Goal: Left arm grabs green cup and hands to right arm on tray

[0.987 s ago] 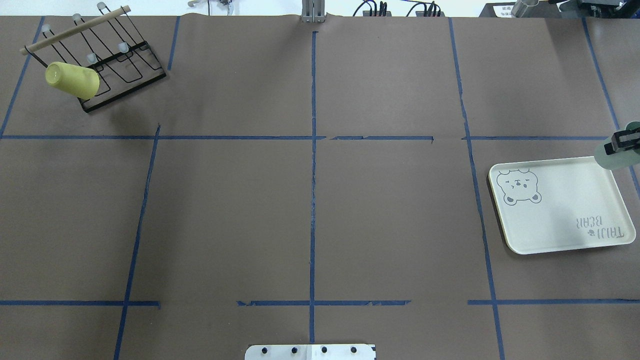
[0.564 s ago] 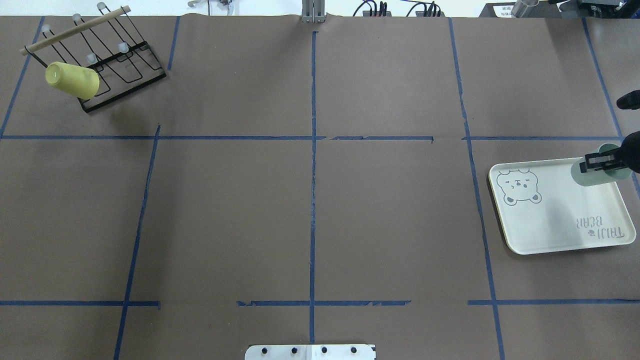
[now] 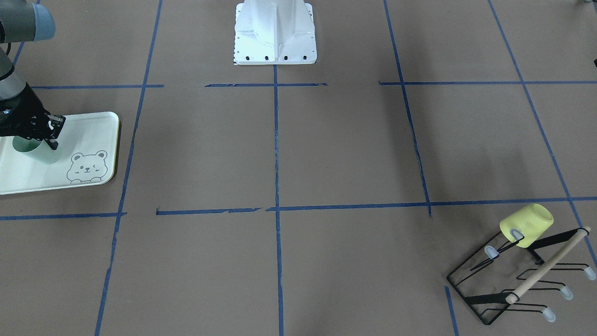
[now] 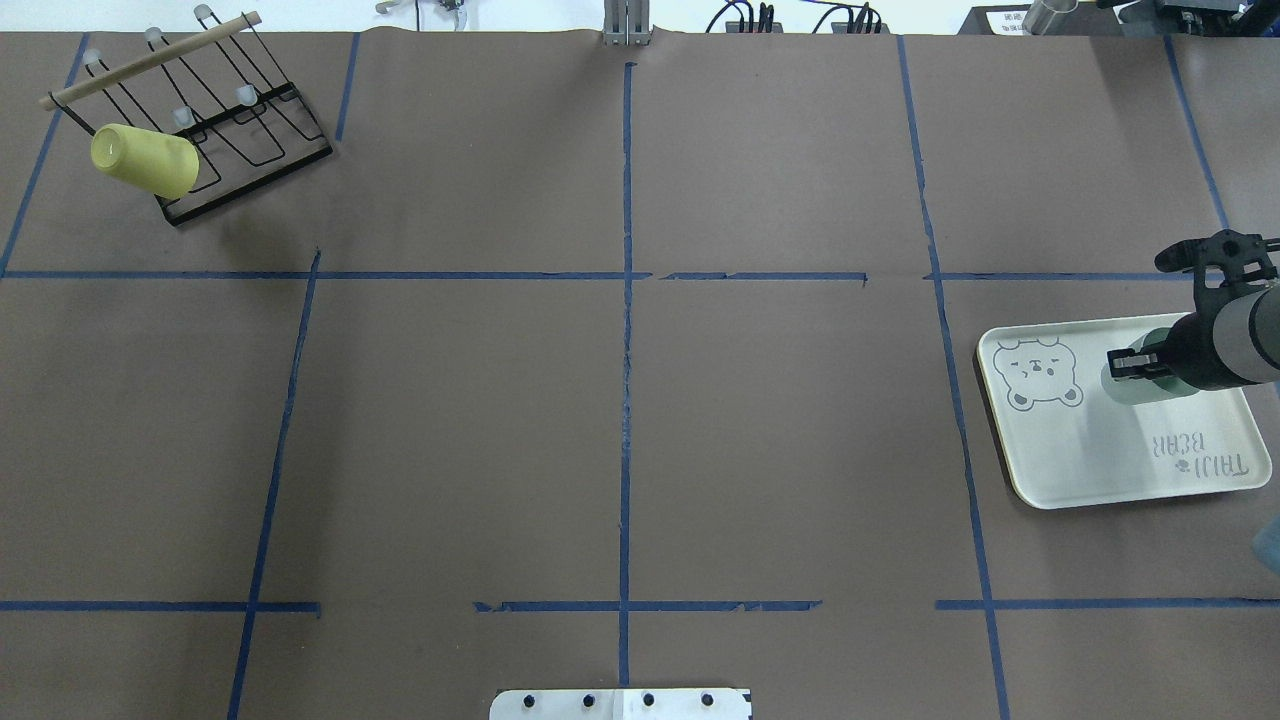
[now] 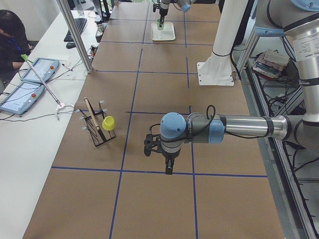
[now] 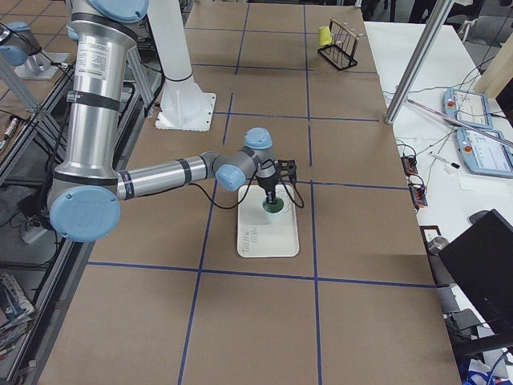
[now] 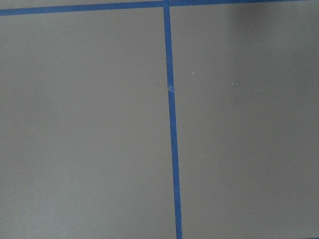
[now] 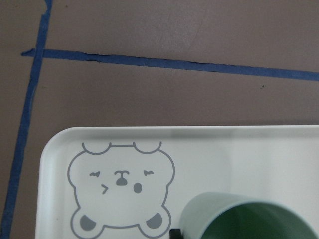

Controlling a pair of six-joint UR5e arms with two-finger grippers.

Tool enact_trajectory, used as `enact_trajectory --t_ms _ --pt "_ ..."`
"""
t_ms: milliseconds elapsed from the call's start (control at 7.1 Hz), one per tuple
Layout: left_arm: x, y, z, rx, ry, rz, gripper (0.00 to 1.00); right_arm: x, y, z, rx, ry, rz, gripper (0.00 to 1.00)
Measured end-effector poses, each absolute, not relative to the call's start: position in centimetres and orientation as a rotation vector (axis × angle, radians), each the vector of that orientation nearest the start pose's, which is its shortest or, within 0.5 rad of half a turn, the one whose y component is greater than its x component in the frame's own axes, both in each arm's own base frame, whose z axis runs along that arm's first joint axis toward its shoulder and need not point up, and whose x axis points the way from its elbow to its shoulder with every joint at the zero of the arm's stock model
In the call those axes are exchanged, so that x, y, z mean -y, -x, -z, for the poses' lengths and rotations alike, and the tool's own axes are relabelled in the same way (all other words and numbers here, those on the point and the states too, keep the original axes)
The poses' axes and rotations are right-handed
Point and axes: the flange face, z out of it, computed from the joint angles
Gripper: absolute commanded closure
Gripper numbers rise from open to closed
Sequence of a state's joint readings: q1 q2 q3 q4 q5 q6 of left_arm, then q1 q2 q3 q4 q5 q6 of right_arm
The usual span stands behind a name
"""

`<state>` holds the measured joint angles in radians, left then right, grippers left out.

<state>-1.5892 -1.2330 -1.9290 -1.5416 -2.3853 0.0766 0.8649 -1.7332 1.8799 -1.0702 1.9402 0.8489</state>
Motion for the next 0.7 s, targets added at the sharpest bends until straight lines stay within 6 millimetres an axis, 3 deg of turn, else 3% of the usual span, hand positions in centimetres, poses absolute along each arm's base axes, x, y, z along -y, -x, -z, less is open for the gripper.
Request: enact_trajectory --t_ms 141,564,705 --pt "35.0 6.7 -62.5 -0.814 -0.031 -0.052 0.00 41.0 22.6 -54.1 0.702 -0.196 -0.012 0.00" --pt "35.0 6.7 -62.6 -0.814 -0.029 -0.052 0.00 40.9 23.0 -53.7 0.724 -0.173 0.004 0.00" --pt "35.1 6.7 -62.5 -0.814 -0.031 -0.053 0.00 41.0 22.0 -52.8 0.760 -0.148 0.010 0.00"
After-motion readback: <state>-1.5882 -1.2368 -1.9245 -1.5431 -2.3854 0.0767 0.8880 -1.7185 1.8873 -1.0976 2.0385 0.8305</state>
